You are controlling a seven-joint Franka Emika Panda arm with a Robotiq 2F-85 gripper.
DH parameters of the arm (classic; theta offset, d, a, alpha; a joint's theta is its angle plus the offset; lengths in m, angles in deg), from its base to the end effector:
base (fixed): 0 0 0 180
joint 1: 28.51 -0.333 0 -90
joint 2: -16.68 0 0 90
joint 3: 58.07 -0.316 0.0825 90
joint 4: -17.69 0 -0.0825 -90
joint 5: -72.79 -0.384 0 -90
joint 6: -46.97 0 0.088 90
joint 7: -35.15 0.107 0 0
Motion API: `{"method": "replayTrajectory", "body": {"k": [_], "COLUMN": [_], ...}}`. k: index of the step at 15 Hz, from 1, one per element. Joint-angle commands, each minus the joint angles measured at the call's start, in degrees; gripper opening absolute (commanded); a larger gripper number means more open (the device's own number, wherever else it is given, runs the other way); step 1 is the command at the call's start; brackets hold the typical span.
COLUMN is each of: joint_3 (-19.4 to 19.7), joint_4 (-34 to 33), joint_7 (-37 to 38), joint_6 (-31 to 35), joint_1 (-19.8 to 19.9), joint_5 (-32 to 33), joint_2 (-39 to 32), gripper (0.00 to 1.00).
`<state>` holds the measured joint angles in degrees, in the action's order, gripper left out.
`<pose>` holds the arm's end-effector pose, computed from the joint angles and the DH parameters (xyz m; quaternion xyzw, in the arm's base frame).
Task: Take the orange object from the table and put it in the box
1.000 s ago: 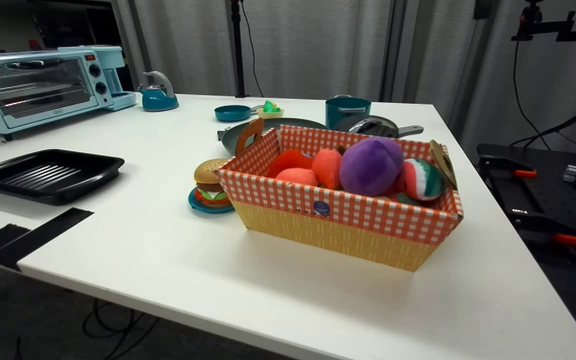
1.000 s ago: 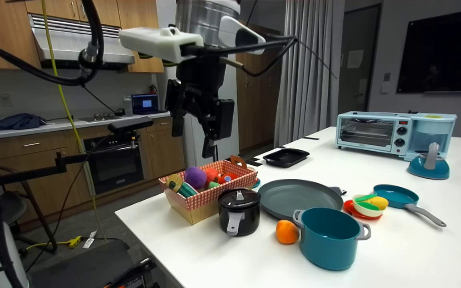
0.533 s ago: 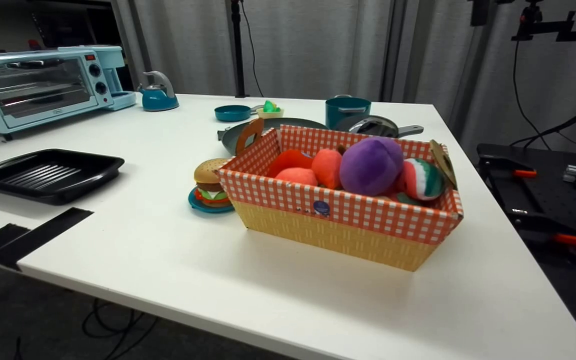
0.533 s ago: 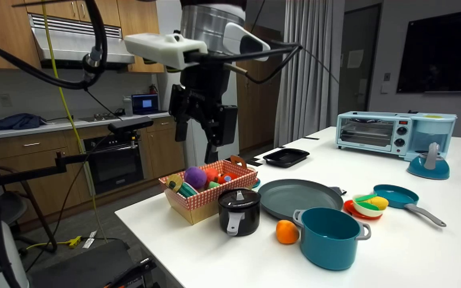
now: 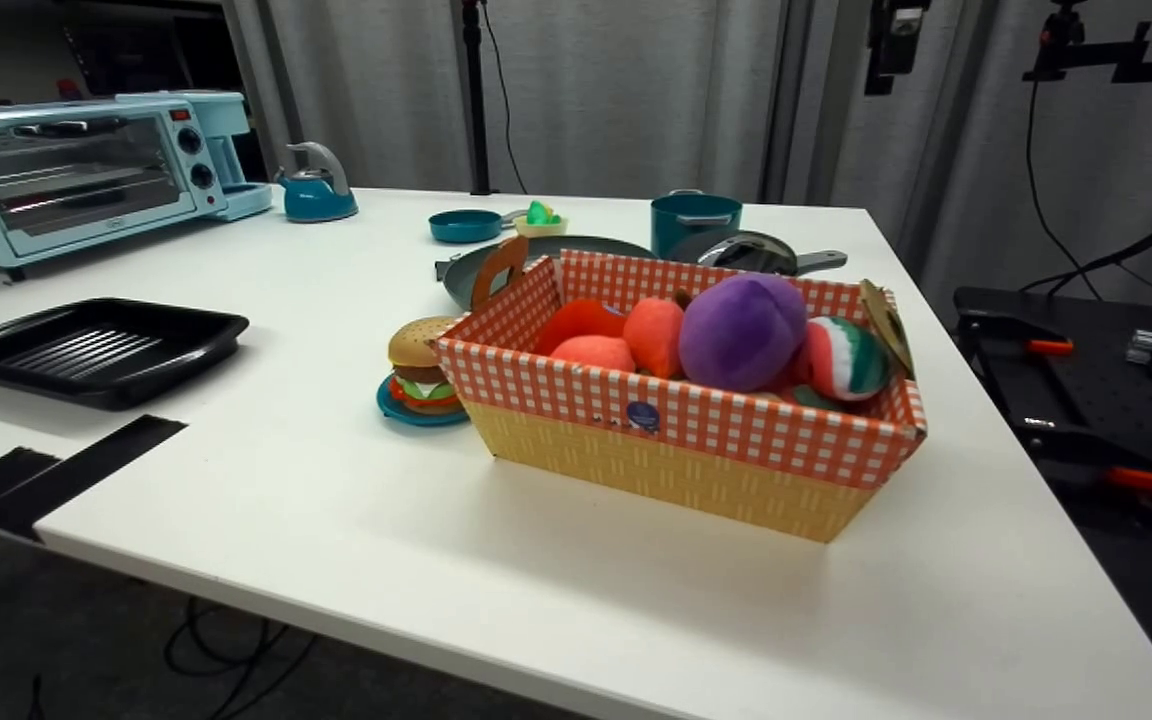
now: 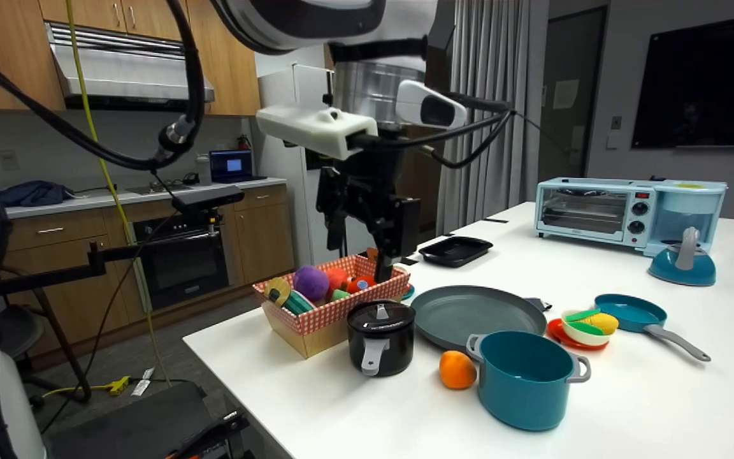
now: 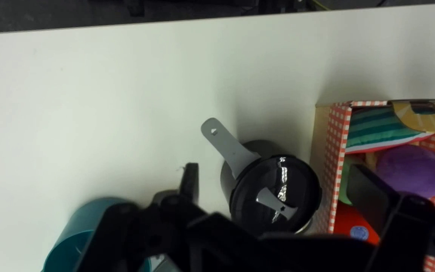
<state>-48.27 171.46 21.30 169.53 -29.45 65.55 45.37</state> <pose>0.3629 -0.0477 0.3842 -0.9951 -0.0194 0.0086 0.0964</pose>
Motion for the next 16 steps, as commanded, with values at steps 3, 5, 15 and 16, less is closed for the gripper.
{"method": "replayTrajectory", "body": {"k": [3, 5, 15, 16], "joint_3": [-0.66, -0.97, -4.08, -4.41], "joint_4": [-4.3, -4.95, -6.7, -6.93], "joint_7": [4.8, 7.47, 25.72, 28.22], "joint_6": [9.83, 14.32, 30.28, 31.99], "joint_1": [1.77, 2.23, 3.21, 3.3], "joint_5": [-1.81, -2.04, -0.83, -0.37], "joint_2": [-11.17, -14.2, -25.79, -26.67], "gripper": [1.0, 1.0, 1.0, 1.0]}}
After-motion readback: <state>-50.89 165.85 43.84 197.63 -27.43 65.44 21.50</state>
